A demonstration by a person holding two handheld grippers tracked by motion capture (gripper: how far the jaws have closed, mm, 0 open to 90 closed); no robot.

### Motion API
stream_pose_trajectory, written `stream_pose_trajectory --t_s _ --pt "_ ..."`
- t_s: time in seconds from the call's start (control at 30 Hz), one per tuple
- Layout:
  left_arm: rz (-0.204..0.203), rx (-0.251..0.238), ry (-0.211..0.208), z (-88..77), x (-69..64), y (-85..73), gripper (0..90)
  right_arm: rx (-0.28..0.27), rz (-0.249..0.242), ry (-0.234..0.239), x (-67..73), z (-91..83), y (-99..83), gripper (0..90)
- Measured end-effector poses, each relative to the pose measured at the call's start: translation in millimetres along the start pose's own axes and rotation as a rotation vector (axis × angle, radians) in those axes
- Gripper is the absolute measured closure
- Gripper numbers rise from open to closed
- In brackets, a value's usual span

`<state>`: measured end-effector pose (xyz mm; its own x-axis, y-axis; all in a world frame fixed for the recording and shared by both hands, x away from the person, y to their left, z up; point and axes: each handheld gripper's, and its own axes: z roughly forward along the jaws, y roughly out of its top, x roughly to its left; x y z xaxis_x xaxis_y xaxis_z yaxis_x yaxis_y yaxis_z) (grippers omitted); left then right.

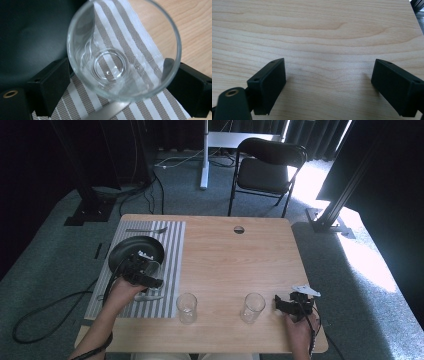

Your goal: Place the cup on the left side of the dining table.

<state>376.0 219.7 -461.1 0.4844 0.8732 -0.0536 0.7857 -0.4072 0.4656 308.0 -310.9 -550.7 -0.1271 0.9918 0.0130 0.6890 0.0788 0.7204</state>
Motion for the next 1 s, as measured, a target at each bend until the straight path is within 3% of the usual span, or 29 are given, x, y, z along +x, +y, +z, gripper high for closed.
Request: stream_pose_trajectory --t_s 0.1,0.23,0.3,0.37,0.6,1.0 --pt "-0.014 0.020 -0.017 3.6 2.2 -4.6 1.5 0.000 0.000 0.000 0.0 0.0 0.0 11.8" --pt "-0.006 0.023 0.004 5.7 3.1 -11.7 1.5 0.000 0.000 0.000 0.0 0.0 0.0 11.8" --pt "0.000 0.008 0.013 5.9 4.0 -15.9 1.5 0.000 0.000 0.000 0.0 0.0 0.0 11.8" --pt "-0.003 -0.037 0.039 5.4 5.2 -21.4 1.5 0.000 -0.001 0.000 0.0 0.0 0.0 11.8" --pt "-0.049 -0.039 0.090 7.1 15.6 -40.0 1.6 0.000 0.000 0.000 0.0 0.0 0.0 11.8" --pt "-0.128 -0.067 0.100 1.0 28.4 -69.2 1.6 0.000 0.000 0.000 0.0 0.0 0.0 11.8"
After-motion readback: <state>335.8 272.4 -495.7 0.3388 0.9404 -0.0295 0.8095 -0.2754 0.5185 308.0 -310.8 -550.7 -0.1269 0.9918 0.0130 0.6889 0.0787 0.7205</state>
